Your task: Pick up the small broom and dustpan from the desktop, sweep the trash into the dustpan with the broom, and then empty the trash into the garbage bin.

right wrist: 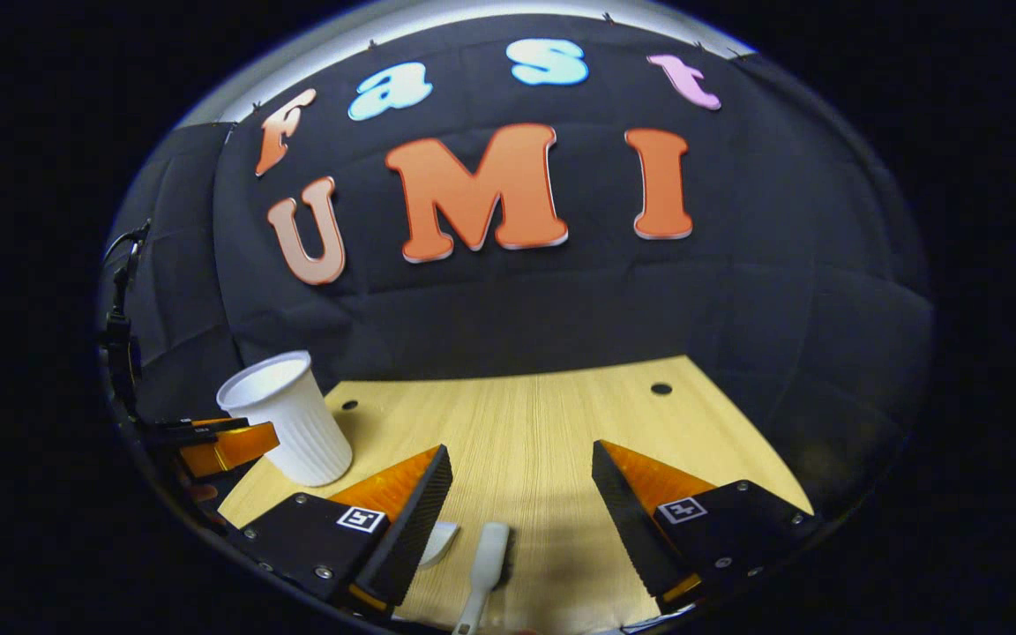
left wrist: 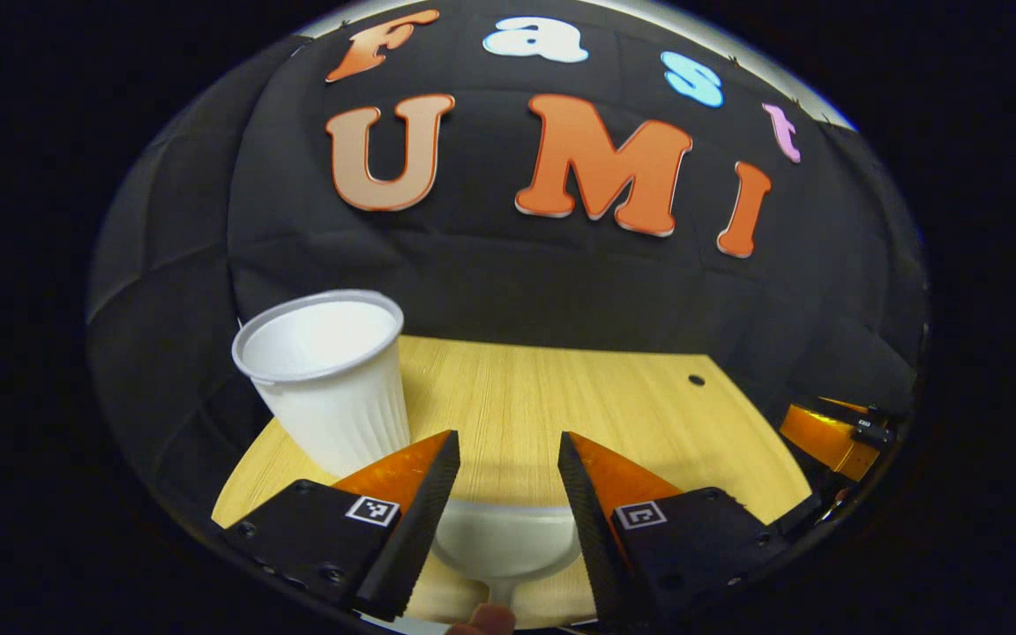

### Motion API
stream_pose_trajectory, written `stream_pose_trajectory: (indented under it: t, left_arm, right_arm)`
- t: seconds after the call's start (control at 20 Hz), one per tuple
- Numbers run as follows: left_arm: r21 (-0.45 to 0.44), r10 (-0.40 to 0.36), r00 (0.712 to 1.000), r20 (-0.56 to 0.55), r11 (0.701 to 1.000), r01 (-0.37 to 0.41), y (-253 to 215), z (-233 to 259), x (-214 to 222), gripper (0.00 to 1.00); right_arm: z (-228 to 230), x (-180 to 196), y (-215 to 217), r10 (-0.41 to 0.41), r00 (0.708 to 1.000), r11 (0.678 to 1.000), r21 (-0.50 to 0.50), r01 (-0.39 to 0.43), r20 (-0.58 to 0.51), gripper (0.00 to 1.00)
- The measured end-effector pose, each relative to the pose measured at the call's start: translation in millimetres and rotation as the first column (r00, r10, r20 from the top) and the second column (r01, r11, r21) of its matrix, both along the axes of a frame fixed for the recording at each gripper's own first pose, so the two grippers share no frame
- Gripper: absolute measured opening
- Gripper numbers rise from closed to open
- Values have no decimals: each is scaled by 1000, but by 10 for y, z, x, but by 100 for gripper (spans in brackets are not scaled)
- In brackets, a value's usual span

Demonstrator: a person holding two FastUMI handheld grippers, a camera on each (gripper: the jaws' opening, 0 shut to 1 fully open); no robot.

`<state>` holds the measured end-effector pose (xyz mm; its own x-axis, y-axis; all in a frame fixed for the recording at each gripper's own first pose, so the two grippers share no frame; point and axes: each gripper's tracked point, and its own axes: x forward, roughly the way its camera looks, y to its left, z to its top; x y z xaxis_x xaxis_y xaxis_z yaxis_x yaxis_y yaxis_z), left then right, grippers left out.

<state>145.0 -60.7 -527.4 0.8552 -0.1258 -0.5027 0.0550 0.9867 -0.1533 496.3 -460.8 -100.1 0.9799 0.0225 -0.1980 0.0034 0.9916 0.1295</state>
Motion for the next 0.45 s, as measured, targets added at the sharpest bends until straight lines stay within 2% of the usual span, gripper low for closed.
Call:
stream_pose_trajectory:
  t: [0.25,0.45]
  left_arm:
    - [3,32,978,206,999,-33,5,56,27,74]
    - [25,38,931,362,998,-50,28,221,32,72]
  right_arm:
    - [560,-39,-34,-25,983,997,-64,37,184,96]
    - [566,-29,-44,-30,978,997,-59,43,208,96]
